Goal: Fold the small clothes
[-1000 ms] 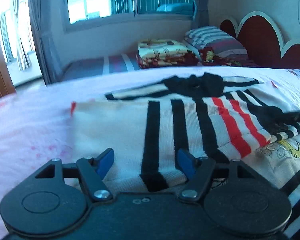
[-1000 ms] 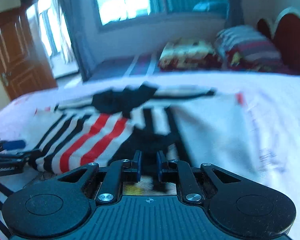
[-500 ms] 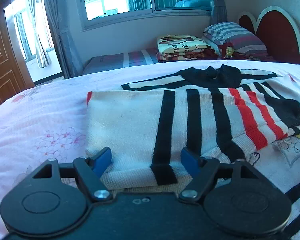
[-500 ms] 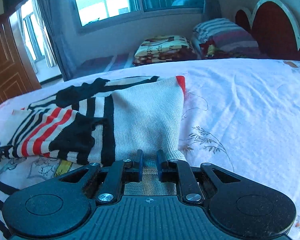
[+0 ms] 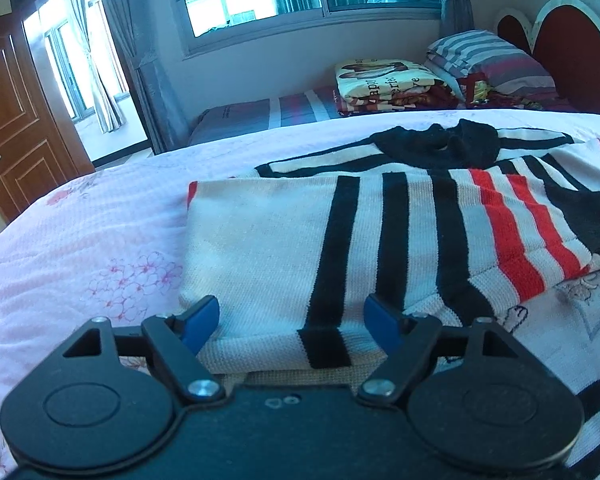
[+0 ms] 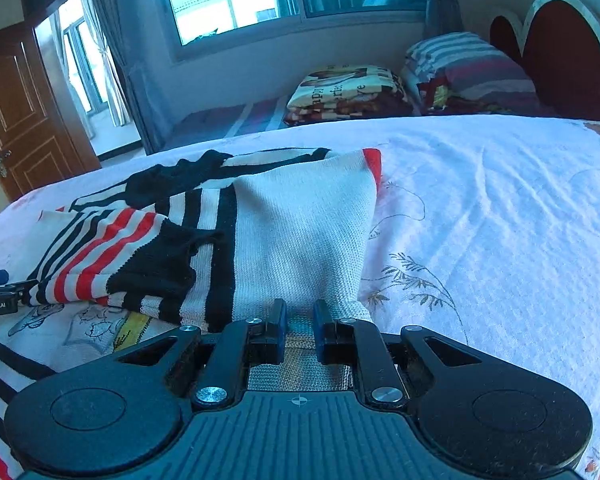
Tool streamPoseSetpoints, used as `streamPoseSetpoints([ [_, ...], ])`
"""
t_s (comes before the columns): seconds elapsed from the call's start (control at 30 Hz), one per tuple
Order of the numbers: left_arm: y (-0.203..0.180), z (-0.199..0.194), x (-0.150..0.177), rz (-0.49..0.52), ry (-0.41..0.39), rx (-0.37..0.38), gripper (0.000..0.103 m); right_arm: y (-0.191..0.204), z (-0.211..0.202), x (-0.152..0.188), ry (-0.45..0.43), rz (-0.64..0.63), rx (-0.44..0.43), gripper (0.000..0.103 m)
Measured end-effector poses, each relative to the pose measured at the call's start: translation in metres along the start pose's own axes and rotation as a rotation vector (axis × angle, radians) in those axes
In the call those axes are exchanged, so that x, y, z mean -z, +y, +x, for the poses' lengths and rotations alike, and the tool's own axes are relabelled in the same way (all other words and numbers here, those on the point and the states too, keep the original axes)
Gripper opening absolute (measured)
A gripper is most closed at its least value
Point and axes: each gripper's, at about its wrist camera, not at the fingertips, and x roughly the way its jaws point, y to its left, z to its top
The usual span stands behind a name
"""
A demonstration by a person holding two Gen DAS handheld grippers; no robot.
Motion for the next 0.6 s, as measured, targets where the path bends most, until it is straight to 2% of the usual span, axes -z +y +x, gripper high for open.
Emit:
streamPoseSetpoints([
  [0.27,0.004,0.001,-0.001,0.006,0.002,0.017,0.080,0.013,0.006,-0.006,0.034,-0.047,0.051,0.014],
  [0.43,0.003,0.000,-0.006,0.063,0.018,0.010,0.084,0.014,0.006,-0.013,0.074,-0.035,0.067,0.014],
  [0.5,0.007,-0.011,-0.006,0.065,0.016,0.009,0.084,0.015,-0.004,-0.016,0.079,-0.013,0.057,0.014],
  [0.57,0.016,-0.029,0.004,0.060,-0.001,0.044,0.083,0.015,-0.023,-0.011,0.073,0.006,0.036,0.014],
  [0.6,0.021,-0.039,0.013,0.061,-0.002,0.057,0.082,0.015,-0.033,-0.006,0.070,0.009,0.032,0.021],
])
